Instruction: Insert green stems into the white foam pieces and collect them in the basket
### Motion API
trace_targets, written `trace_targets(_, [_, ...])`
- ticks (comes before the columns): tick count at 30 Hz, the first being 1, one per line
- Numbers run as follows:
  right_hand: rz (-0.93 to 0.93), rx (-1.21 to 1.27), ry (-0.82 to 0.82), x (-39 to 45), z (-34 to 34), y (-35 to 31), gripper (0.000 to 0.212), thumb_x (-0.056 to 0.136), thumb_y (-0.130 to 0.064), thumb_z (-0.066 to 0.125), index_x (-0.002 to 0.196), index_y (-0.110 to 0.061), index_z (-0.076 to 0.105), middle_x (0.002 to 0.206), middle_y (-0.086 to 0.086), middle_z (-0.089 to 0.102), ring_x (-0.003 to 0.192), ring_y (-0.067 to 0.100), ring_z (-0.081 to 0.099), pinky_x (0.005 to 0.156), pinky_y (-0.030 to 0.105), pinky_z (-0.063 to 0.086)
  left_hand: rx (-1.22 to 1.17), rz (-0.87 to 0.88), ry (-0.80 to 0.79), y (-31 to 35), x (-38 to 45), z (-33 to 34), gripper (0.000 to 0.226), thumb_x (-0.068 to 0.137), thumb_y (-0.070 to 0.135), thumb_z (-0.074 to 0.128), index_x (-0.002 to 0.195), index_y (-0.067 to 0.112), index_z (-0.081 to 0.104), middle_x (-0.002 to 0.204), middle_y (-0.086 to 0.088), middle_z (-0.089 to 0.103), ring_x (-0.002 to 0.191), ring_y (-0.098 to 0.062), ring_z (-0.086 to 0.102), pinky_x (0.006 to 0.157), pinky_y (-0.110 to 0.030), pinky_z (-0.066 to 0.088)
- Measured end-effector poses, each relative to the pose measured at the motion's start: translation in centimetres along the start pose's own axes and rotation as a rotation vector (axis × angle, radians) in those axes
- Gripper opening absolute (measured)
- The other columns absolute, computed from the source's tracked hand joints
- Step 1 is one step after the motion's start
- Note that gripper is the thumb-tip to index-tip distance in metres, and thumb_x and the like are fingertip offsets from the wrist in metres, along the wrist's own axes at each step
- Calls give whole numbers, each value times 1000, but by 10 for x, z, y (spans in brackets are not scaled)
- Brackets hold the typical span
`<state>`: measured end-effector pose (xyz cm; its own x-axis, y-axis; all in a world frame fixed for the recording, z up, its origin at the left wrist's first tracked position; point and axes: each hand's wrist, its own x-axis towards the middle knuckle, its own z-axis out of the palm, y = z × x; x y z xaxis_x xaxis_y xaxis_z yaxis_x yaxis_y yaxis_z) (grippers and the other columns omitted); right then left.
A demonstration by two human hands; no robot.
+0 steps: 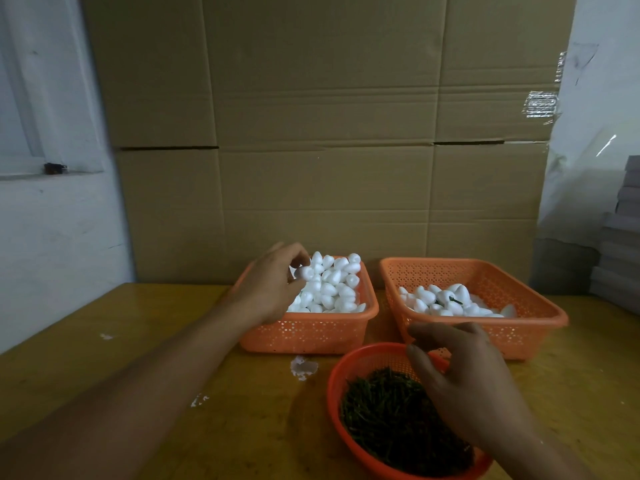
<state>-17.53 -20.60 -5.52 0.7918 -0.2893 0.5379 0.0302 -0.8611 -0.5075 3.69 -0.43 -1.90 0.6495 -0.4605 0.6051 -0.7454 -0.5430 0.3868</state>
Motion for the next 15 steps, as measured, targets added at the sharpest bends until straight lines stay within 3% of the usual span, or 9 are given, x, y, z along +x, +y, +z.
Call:
trace_targets(3, [2,12,14,-1,0,-2,31,89,-35,68,121,-32,70,87,-40,40,109,9,51,98,43,46,-72,22,40,13,-15,-1,30,86,19,68,91,43,51,100,26,57,74,1,58,70,-30,52])
trace_targets(6, [-13,7,11,-2,0,-2,32,89,-34,69,121,-32,70,88,-40,43,110,9,50,99,43,45,-203,5,61,28,-30,-4,30,86,15,72,92,40,56,94,22,60,63,-2,55,64,-24,48])
trace_targets(10, [-22,-6,-6,-2,0,-1,34,87,-34,71,121,-33,69,90,-38,48,111,8,50,100,41,44,-361,24,45,53,-53,-10,29,87,9,70,96,35,60,104,17,65,82,-10,64,72,-32,53])
trace_targets(13, [-41,-42,-27,-2,1,-1,32,86,-35,73,117,-37,70,94,-32,58,112,6,47,99,37,42,-479,41,40,68,-68,-11,29,87,6,70,95,33,62,104,17,66,91,-8,65,76,-27,53])
trace_targets(15, [-54,-66,-49,-3,1,-1,28,84,-34,76,111,-38,73,95,-31,58,110,7,47,97,37,43,-560,49,21,75,-76,-10,25,87,10,70,96,32,62,102,14,68,96,-12,66,73,-30,55])
